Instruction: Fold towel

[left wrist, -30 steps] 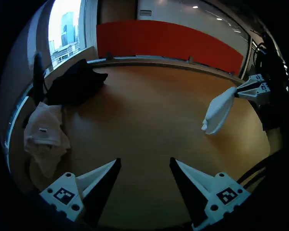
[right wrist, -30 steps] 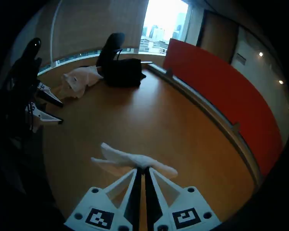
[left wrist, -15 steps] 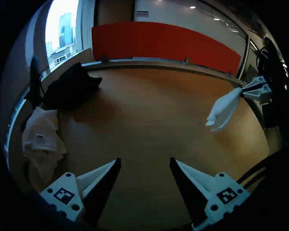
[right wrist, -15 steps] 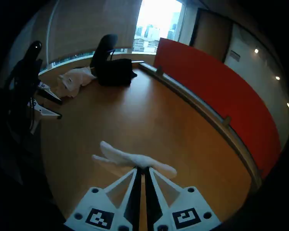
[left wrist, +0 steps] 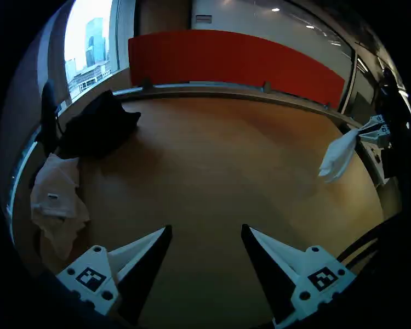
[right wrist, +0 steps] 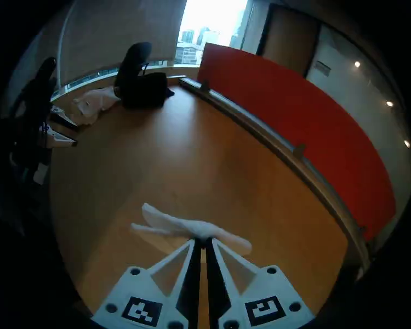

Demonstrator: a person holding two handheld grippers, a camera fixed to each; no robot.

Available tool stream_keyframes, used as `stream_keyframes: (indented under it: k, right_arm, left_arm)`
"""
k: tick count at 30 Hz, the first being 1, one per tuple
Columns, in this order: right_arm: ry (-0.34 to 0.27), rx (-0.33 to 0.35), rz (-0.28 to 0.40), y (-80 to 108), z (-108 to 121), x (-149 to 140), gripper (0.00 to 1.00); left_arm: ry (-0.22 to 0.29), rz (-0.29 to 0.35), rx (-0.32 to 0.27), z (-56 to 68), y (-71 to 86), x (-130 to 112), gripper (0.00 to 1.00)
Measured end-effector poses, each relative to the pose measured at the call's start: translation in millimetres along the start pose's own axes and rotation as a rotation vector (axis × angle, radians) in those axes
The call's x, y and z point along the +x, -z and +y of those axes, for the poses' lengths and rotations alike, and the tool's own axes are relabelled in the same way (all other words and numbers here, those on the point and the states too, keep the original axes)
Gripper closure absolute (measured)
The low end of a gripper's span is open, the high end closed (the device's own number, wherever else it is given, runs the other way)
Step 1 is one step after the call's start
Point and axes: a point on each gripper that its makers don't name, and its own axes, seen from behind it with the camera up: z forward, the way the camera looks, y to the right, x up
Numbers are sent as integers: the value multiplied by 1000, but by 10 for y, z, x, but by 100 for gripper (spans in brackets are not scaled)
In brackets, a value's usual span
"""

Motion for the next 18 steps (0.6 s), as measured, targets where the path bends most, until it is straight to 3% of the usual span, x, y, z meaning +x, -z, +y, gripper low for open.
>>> stream_keyframes:
  k: [9,18]
  right_arm:
    - [5,-39,-49,215,580,-415,94]
    - [-5,-82,-82,373,1124,-726,94]
  left_arm:
    - [4,-3,6,173,-63,75,6]
    - [11,-3,24,246,-108,157,6]
